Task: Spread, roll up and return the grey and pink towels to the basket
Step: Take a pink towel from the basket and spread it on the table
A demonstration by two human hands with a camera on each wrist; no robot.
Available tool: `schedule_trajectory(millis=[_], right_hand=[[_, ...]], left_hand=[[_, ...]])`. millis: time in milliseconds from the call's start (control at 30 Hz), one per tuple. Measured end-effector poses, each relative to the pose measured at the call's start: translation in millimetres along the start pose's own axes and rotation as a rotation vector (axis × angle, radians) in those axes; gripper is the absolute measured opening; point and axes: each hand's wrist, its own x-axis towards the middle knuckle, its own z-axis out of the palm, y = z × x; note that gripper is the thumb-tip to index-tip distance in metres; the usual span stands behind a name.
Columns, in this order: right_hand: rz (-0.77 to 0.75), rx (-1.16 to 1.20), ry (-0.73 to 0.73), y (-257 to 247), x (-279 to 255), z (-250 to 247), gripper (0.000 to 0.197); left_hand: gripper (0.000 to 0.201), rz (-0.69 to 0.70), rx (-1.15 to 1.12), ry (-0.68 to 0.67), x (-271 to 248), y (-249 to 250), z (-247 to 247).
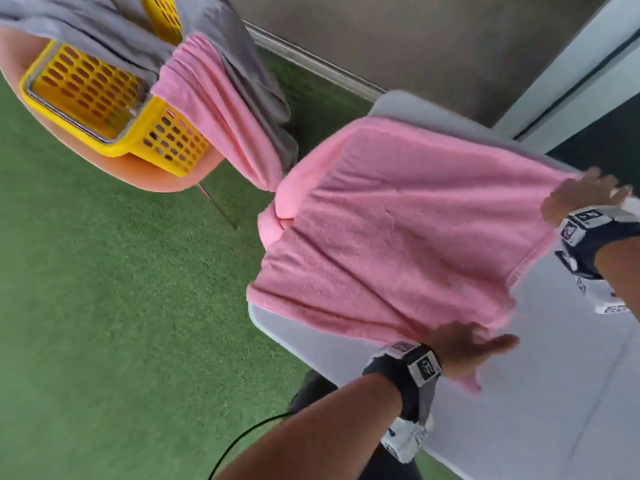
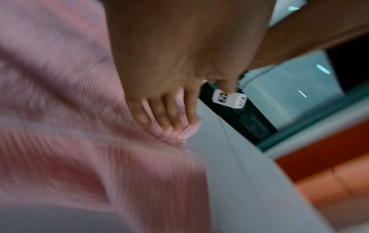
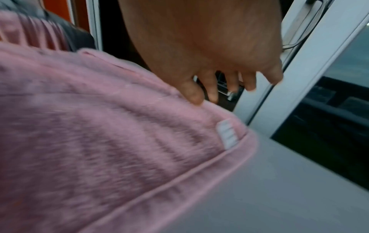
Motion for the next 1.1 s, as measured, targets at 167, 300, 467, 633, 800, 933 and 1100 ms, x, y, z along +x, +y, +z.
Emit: schedule_trajectory(millis=[167,300,467,633,800,933,1100], right_hand=[[-0.516,0.253,0.068,-52.4,-45.9,33.8,0.058],[-0.481,0.274,-0.152,-68.0,-64.5,61.0,0.088],[-0.289,0.346,-0.167,-64.3,-74.8,65.7,0.109],[-0.304,0.397,-0.177,-54.1,-78.3,75.9,0.106],[-0.405,0.395,-0.138,-27.6,-76.7,80.1,0.083],[-0.433,0.532,-0.071,-21.3,-67.4,82.9,0.06],[-0.461,0.654,0.118,-24.7,-70.4,76.6,0.013]], left_hand=[[0.036,0.105,0.516,0.568,-9.5,-69.9,-33.9],[0.078,0.123,0.854,0.445,-32.4,-146.5,-70.0],[0.13,0.151,0.983,0.265,-36.7,-163.6,-71.0],[0.103,0.306,0.984,0.159,-27.2,-154.6,-50.0],[0.067,0.442,0.984,0.15,-17.5,-151.2,-30.8],[0.062,0.547,1.01,0.126,-2.3,-139.4,-35.9],[0.031,0.644,0.911,0.159,6.5,-121.1,-34.1]])
